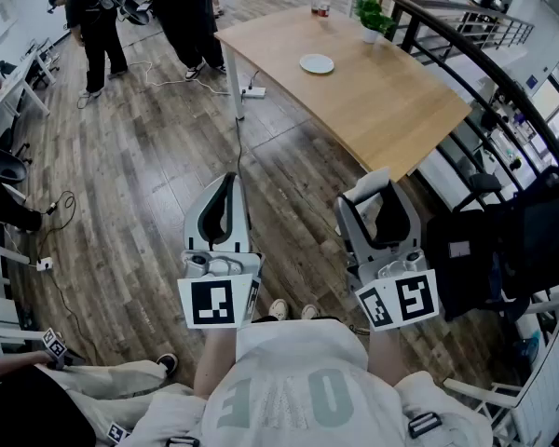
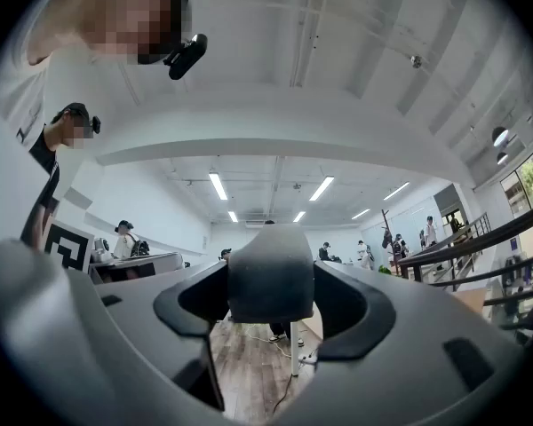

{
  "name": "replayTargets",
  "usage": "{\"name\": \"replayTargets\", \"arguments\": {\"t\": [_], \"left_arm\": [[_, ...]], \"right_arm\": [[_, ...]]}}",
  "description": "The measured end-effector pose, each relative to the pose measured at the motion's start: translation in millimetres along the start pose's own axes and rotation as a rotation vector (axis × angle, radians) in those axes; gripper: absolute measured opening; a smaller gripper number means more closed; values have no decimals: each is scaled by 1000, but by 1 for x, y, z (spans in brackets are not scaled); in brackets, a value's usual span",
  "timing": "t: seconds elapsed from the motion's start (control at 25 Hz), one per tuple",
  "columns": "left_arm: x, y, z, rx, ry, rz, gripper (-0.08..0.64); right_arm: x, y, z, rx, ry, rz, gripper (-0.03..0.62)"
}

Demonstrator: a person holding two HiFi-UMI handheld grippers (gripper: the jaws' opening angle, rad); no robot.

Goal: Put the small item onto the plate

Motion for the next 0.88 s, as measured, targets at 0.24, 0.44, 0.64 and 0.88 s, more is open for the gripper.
{"name": "replayTargets", "arguments": {"t": [0.24, 0.44, 0.64, 0.88], "left_arm": [[-7, -1, 21, 0, 8, -5, 8], [-13, -7, 39, 8, -1, -7, 8], [-18, -10, 56, 26, -22, -13, 8], [-28, -16, 61, 35, -51, -15, 8]], "right_arm": [[-14, -4, 7, -5, -11, 2, 307], [-24, -3, 14, 11, -29, -23, 307], [-32, -3, 21, 26, -64, -38, 307], [-36, -6, 5, 22, -138, -23, 307]]}}
Point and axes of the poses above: the fingertips, and each gripper's own axes: x backward along the fingers, z to its left, y out of its top, the point moved 6 cm from there along x, backward along the fingers, and after that the axes turned 2 degrees about y, right-handed, at the moved point
